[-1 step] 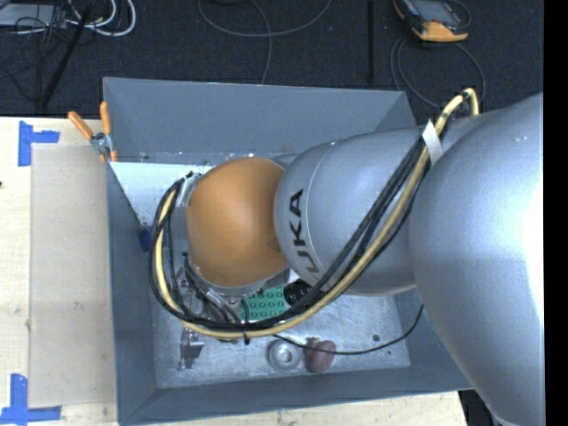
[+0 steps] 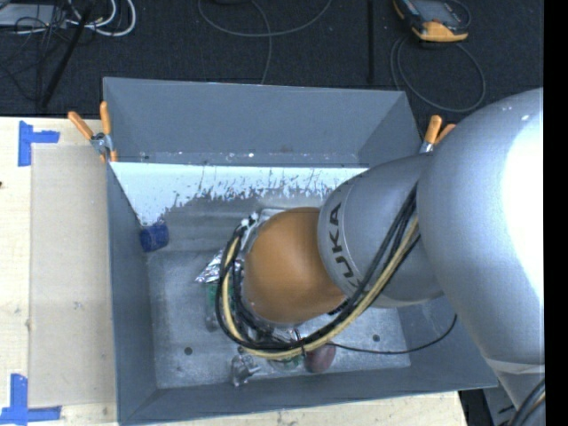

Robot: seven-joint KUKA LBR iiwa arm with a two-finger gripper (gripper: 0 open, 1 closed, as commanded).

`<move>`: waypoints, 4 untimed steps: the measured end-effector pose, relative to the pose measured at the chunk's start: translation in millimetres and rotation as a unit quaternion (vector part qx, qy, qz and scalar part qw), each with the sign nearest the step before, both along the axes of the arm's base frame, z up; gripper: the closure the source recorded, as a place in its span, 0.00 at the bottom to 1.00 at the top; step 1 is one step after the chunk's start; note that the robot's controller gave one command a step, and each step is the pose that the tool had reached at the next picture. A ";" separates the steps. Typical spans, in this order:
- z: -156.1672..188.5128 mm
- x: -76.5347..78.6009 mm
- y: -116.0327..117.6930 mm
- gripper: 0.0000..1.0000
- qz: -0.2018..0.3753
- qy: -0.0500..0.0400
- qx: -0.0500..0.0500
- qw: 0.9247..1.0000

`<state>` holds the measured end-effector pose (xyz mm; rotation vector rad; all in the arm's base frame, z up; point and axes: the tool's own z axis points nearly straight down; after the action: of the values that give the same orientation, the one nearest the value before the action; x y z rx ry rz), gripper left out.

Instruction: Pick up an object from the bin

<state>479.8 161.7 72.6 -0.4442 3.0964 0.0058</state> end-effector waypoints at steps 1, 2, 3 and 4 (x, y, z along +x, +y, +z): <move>-0.4 8.0 -32.7 0.00 0.028 0.003 -0.001 1.000; -0.5 21.0 -115.8 0.00 0.032 0.004 -0.002 0.999; 0.2 4.1 -131.9 0.00 0.078 -0.001 -0.001 0.997; 0.1 1.9 -134.3 1.00 0.075 0.004 -0.003 0.997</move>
Offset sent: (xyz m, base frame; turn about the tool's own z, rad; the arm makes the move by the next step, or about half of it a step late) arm 0.0057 -0.0343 -0.0026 -0.0550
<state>481.6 27.4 72.8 -0.6777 3.0640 0.0006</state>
